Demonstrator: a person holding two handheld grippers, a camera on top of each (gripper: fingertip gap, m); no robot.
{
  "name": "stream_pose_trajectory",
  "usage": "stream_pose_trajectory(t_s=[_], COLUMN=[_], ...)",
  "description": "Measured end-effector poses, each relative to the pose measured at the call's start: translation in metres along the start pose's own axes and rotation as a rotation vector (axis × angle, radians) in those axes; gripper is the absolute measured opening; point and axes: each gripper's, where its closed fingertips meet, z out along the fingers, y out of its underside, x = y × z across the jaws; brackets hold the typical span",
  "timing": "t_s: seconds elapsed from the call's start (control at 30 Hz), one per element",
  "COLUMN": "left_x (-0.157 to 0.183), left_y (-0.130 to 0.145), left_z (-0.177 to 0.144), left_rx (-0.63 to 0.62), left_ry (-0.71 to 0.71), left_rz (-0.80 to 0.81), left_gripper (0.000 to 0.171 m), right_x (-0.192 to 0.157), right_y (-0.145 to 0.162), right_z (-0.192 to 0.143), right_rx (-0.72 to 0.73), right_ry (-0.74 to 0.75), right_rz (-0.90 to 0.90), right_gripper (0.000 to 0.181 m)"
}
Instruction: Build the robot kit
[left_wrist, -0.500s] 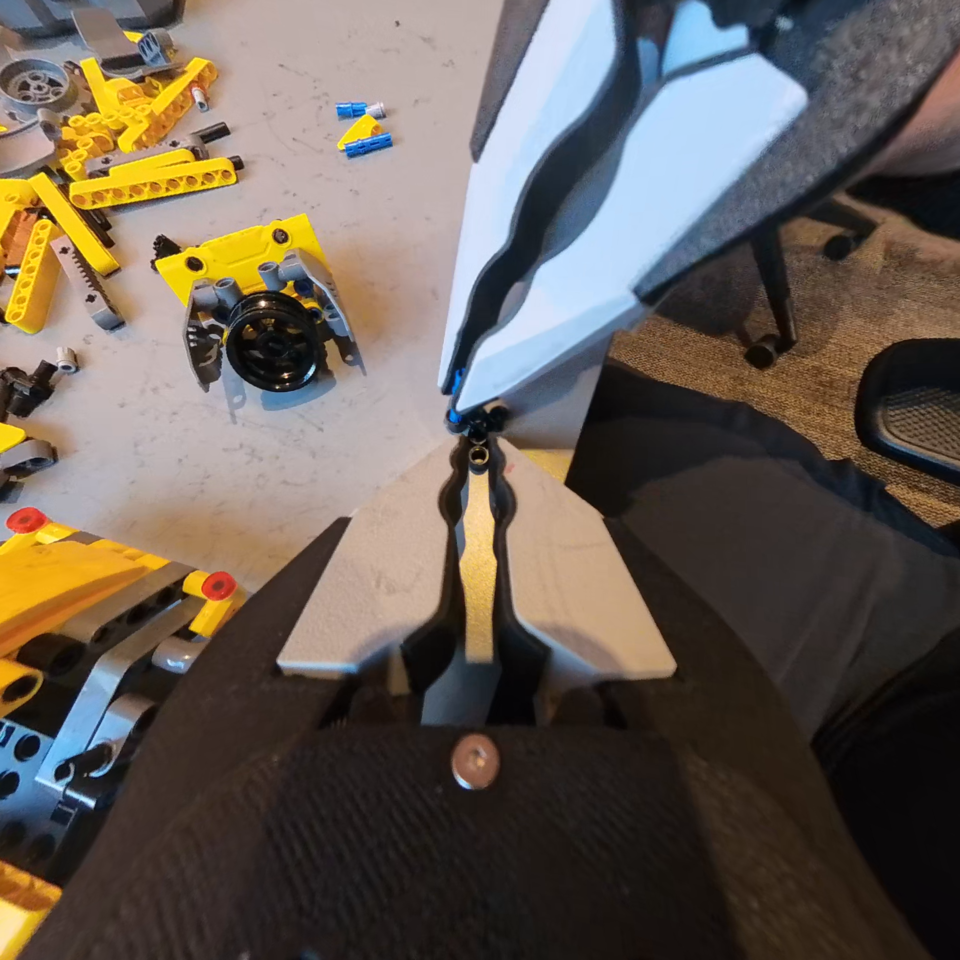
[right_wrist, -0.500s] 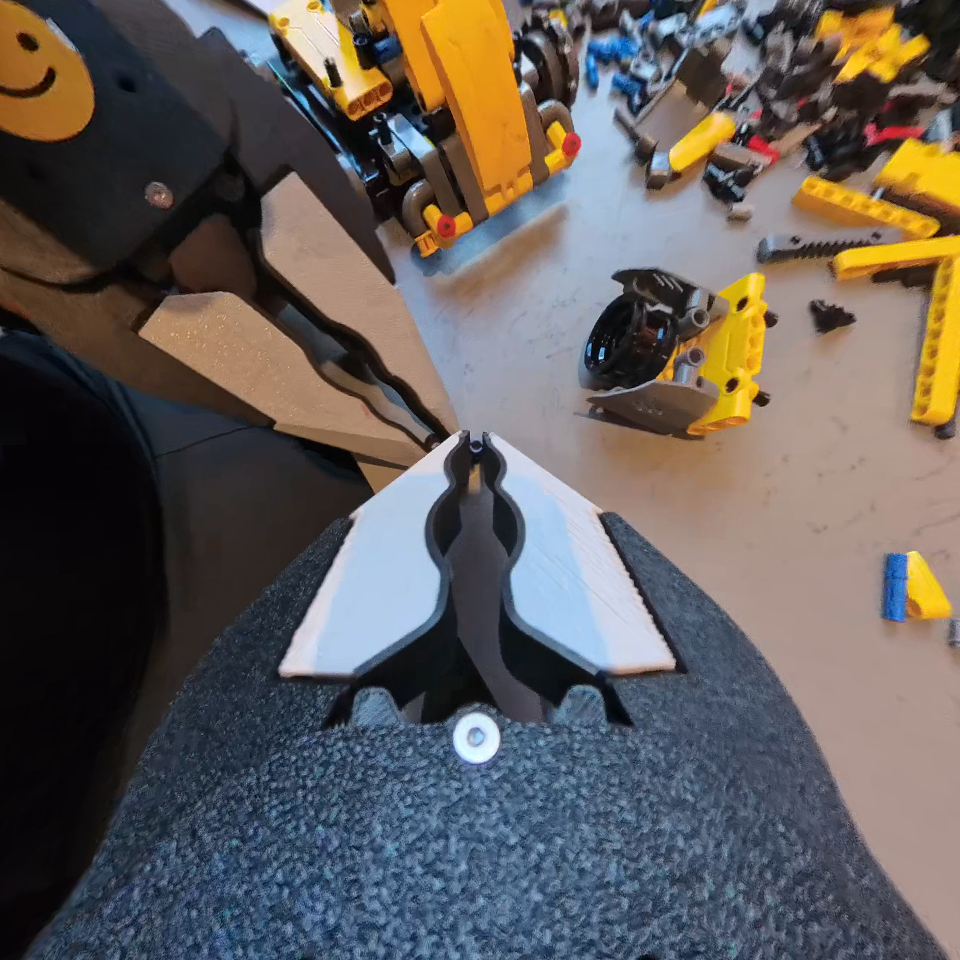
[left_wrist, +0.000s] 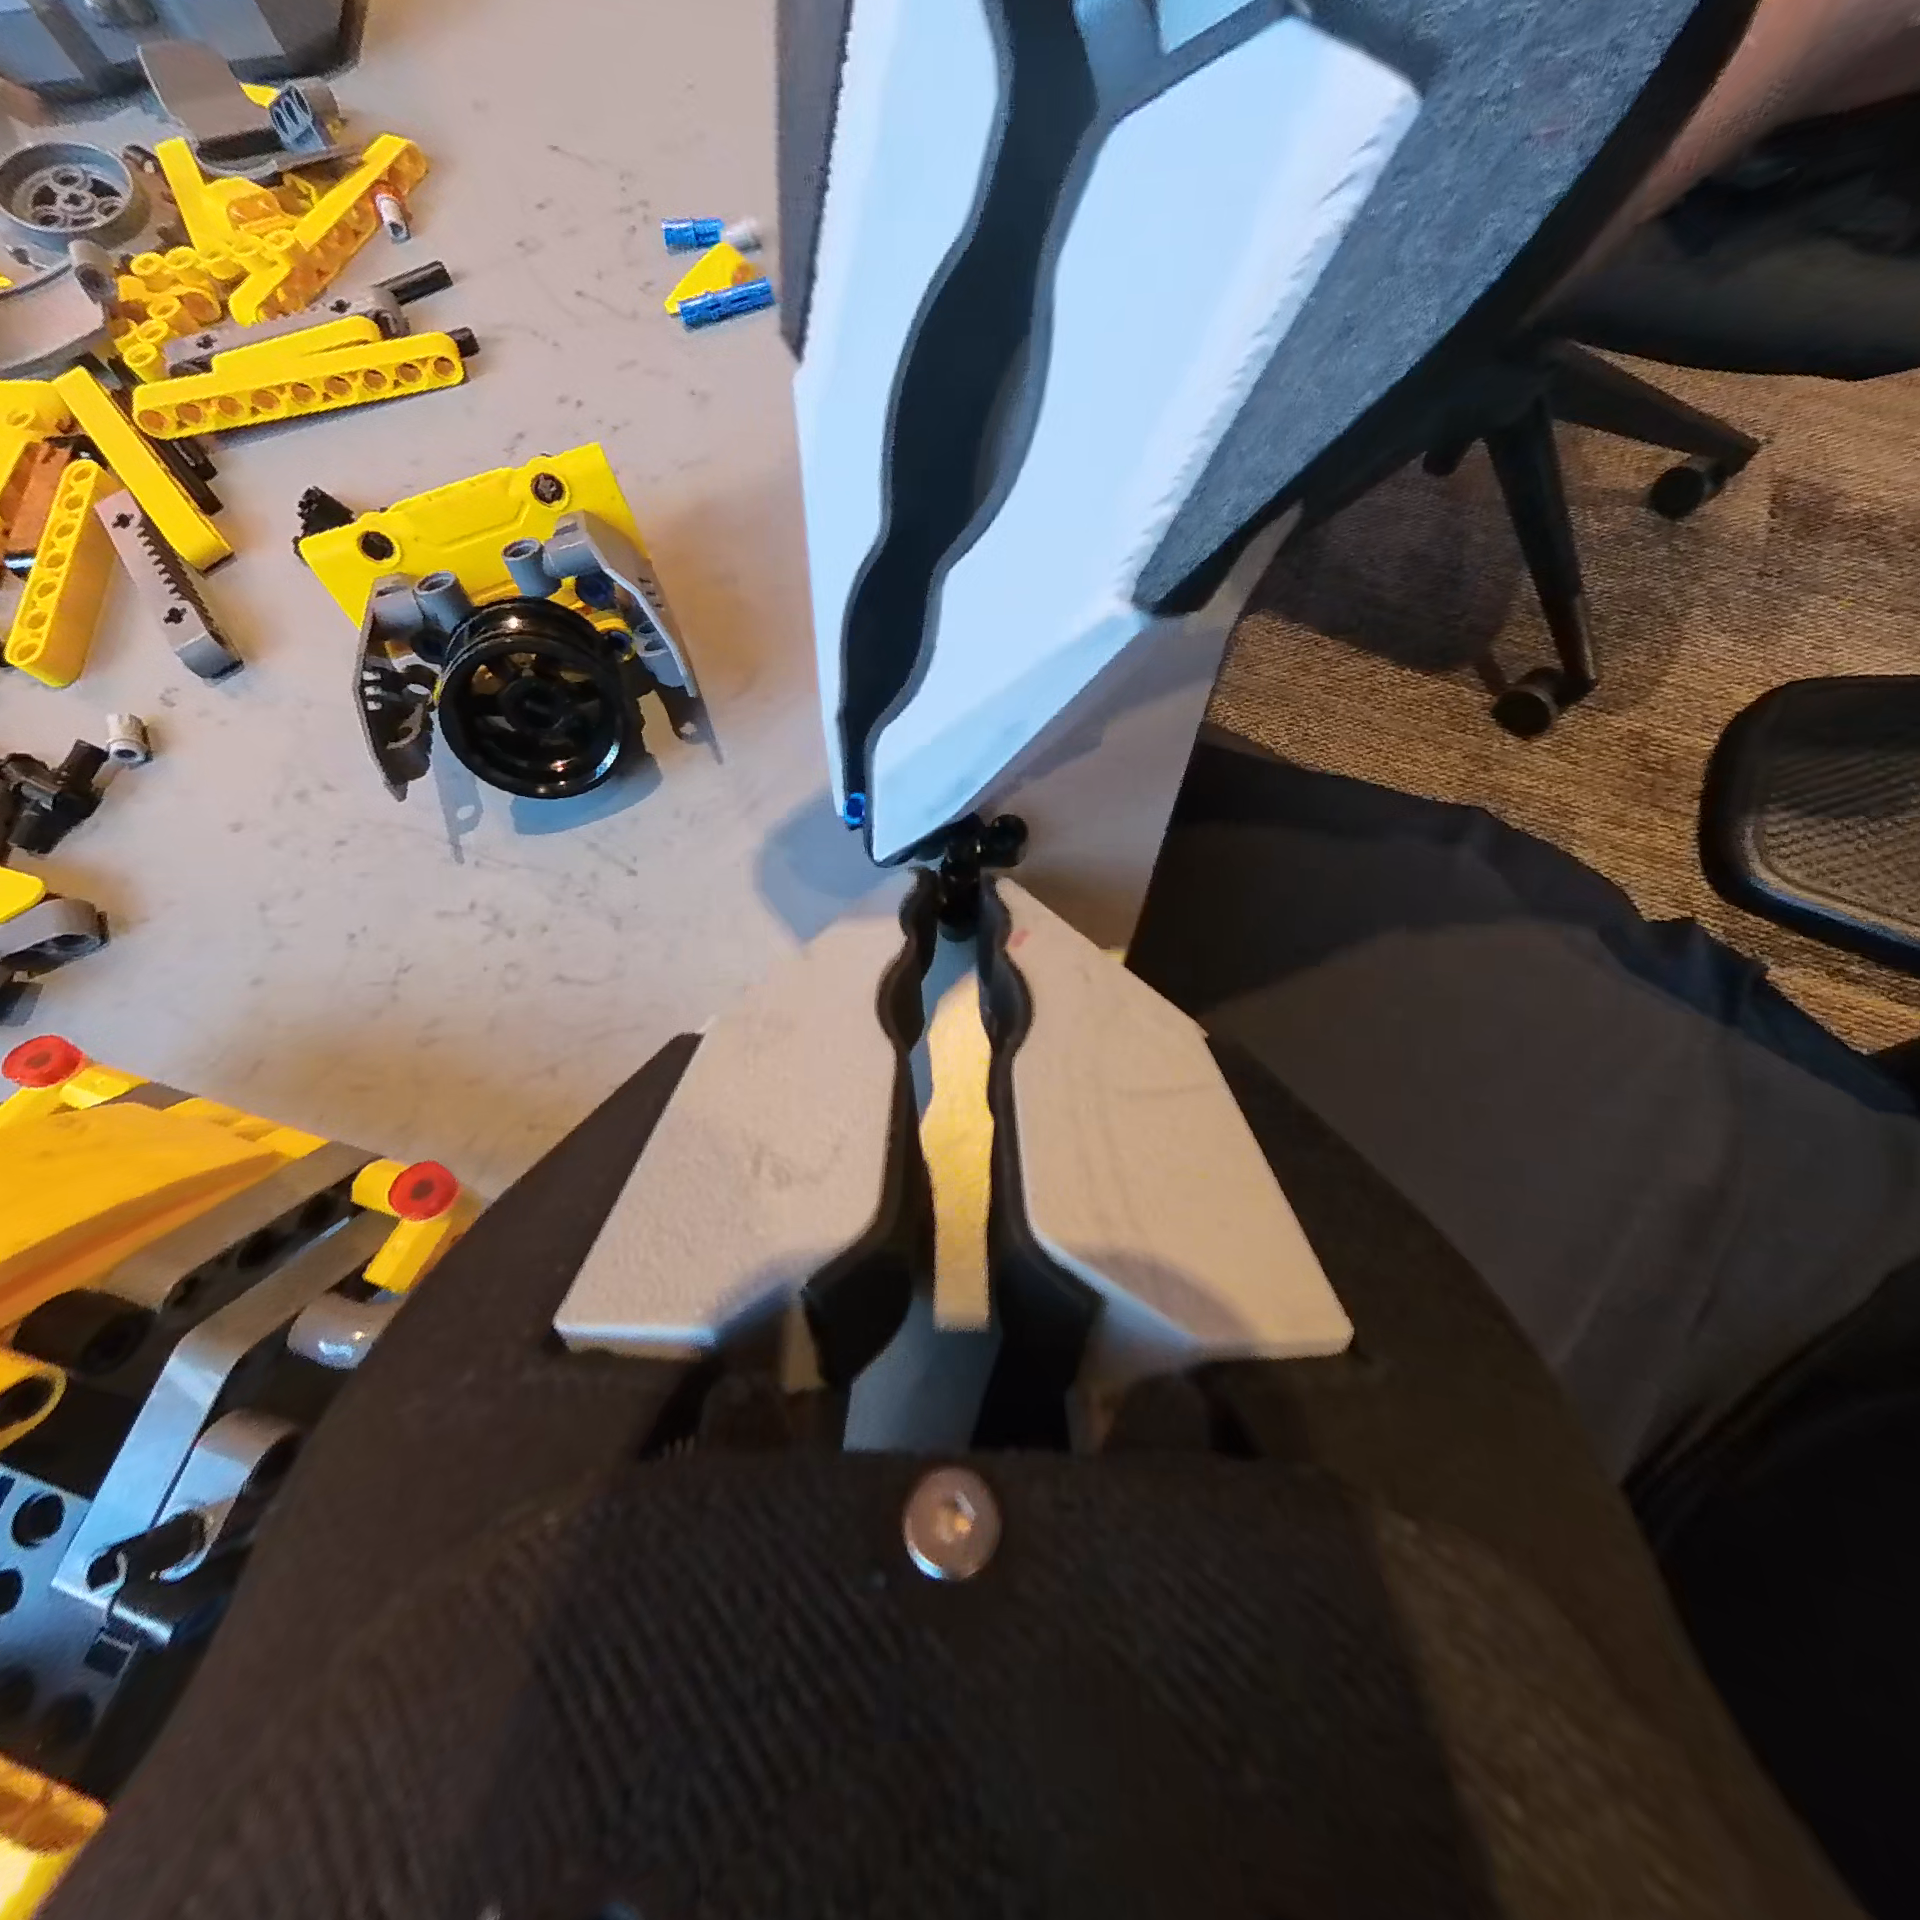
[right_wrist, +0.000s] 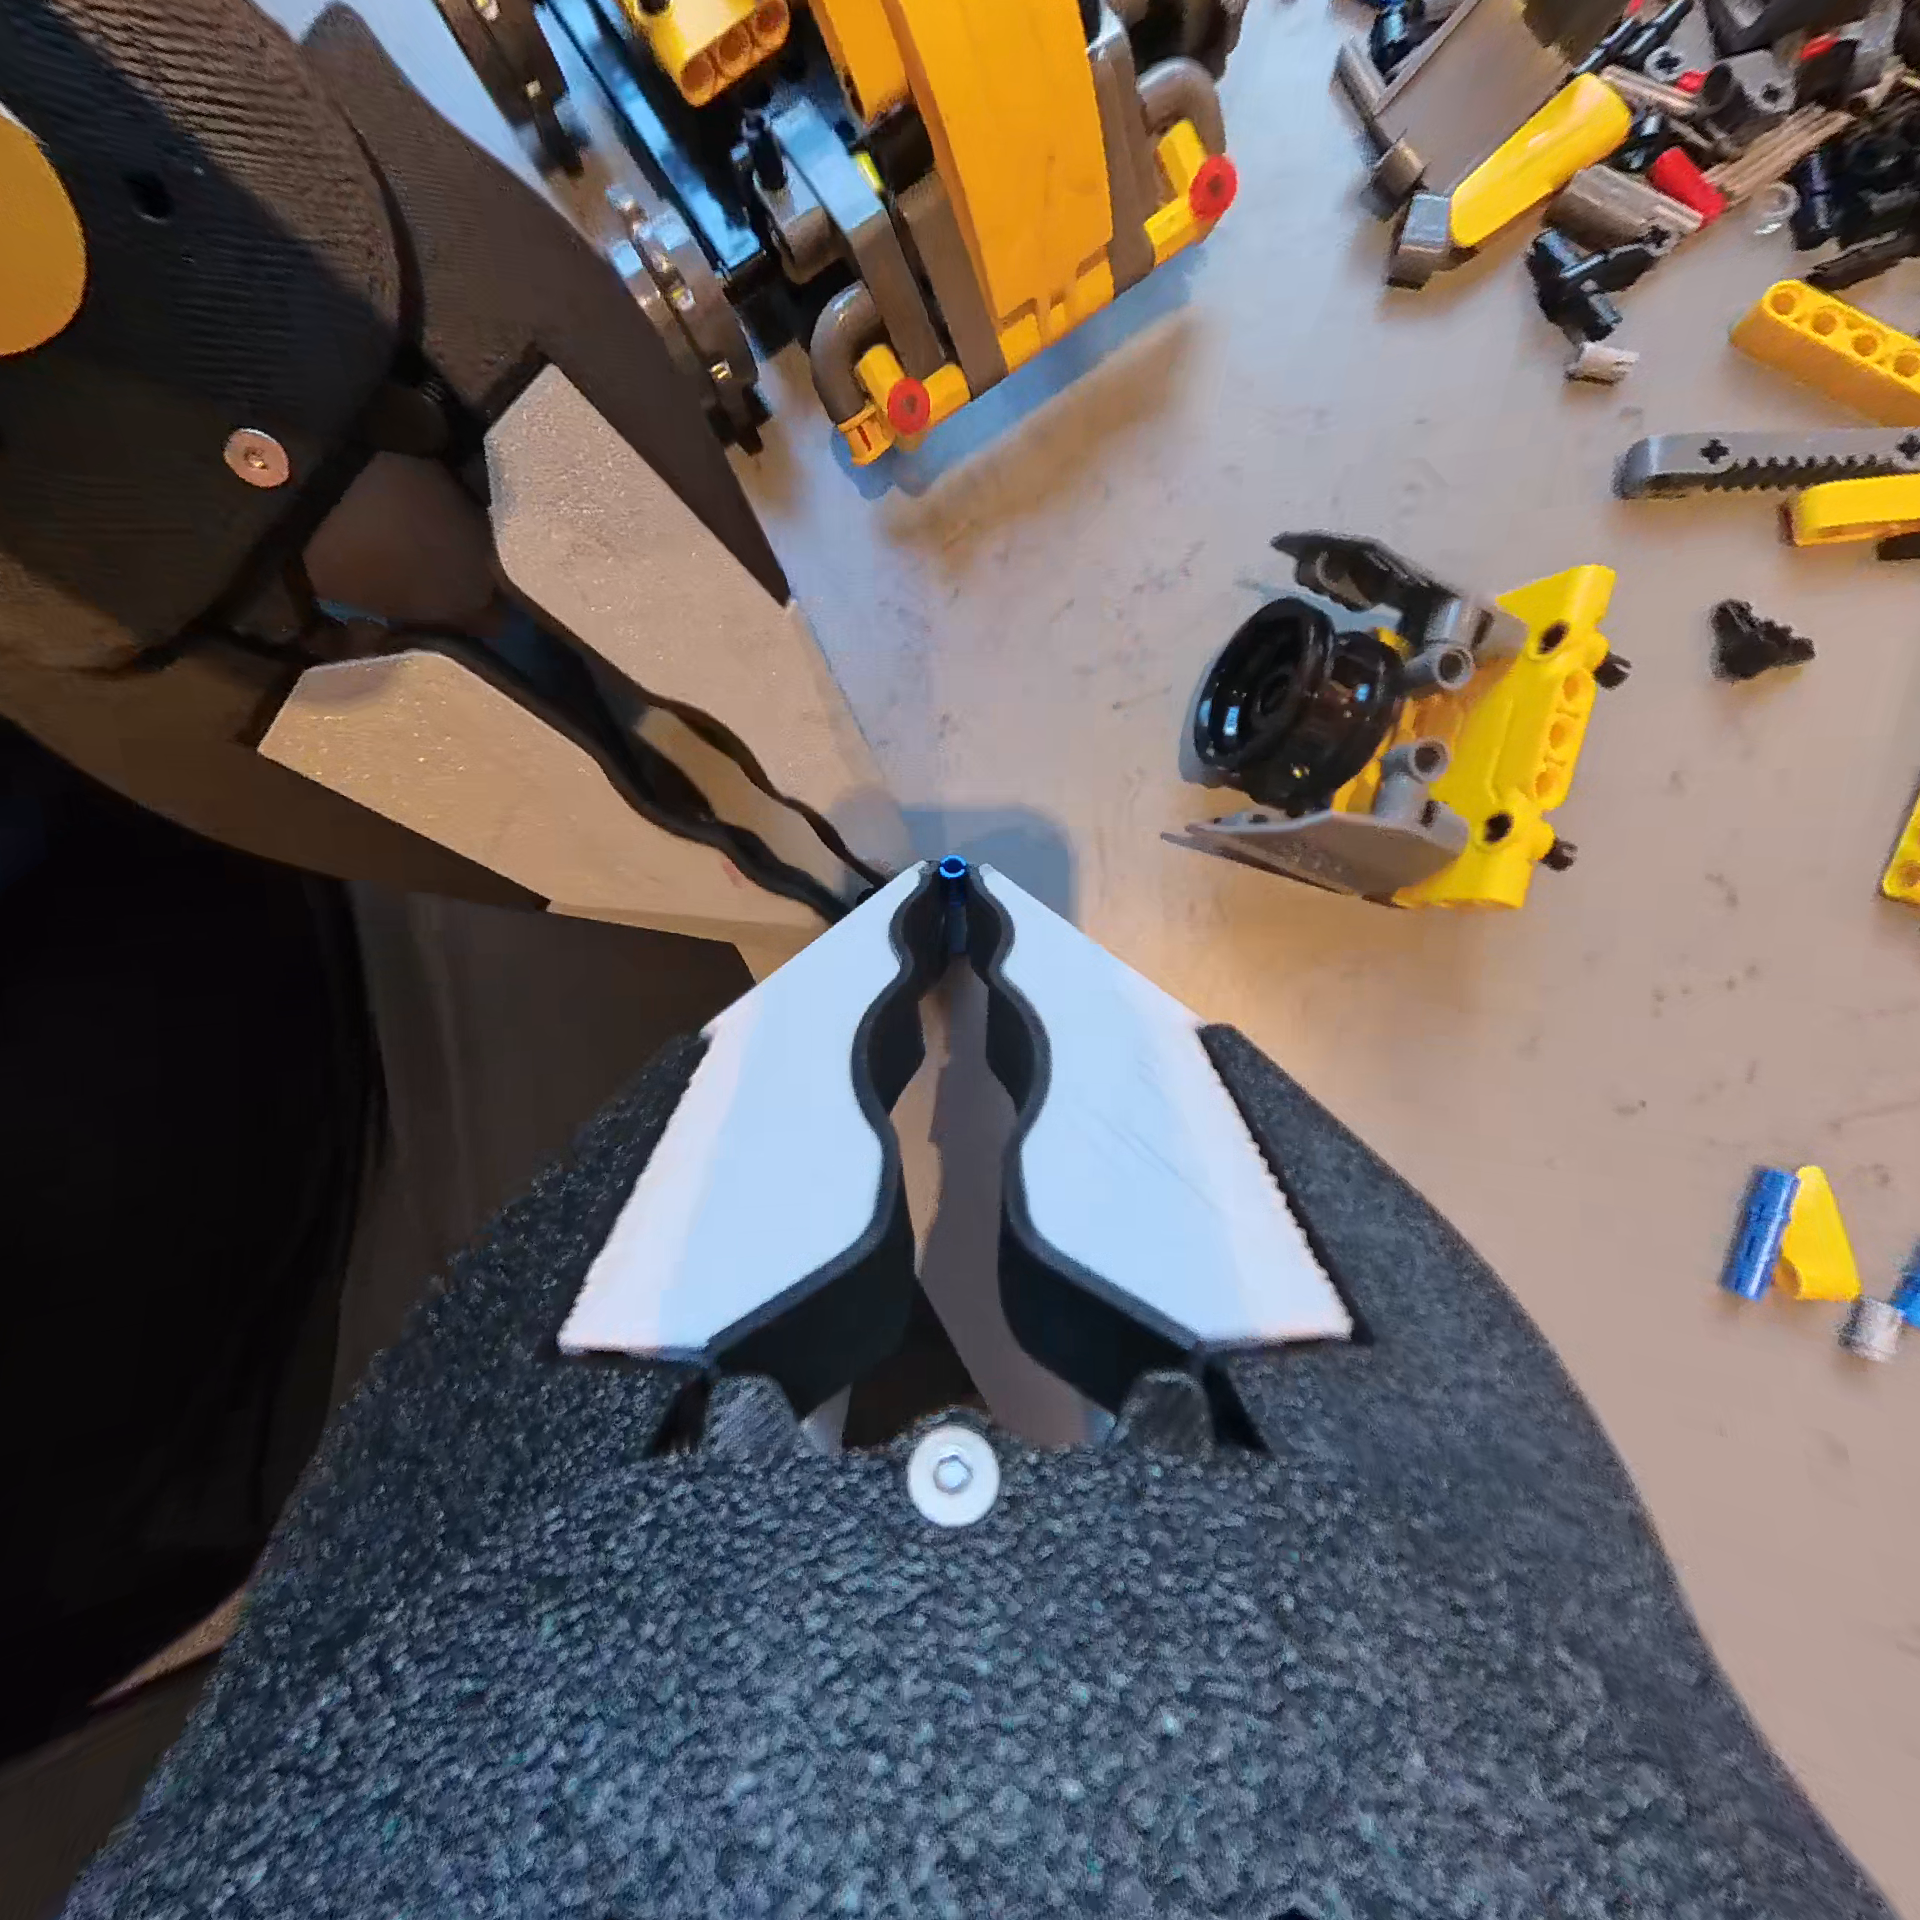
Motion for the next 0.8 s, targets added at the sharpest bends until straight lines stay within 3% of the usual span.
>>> stream_pose_trajectory(t_s=[0.17,0.6,0.8], left_x=[0.0010,0.0013,0.0010], left_y=[-0.0008,-0.0012,-0.0014], left_z=[0.0010,0.0014,0.0016], left_rx=[0.001,0.001,0.002], left_ry=[0.003,0.003,0.000], left_rz=[0.006,0.005,0.003], left_gripper=[0.006,0.006,0.006], right_x=[0.0001,0.0004,0.0012], right_y=[0.0030,0.0078,0.0076], right_z=[-0.0066,-0.0034,-0.0017], right_rx=[0.128,0.186,0.223], right_ry=[0.021,0.174,0.024], right_rz=[0.011,-0.119,0.082], right_gripper=[0.004,0.004,0.004])
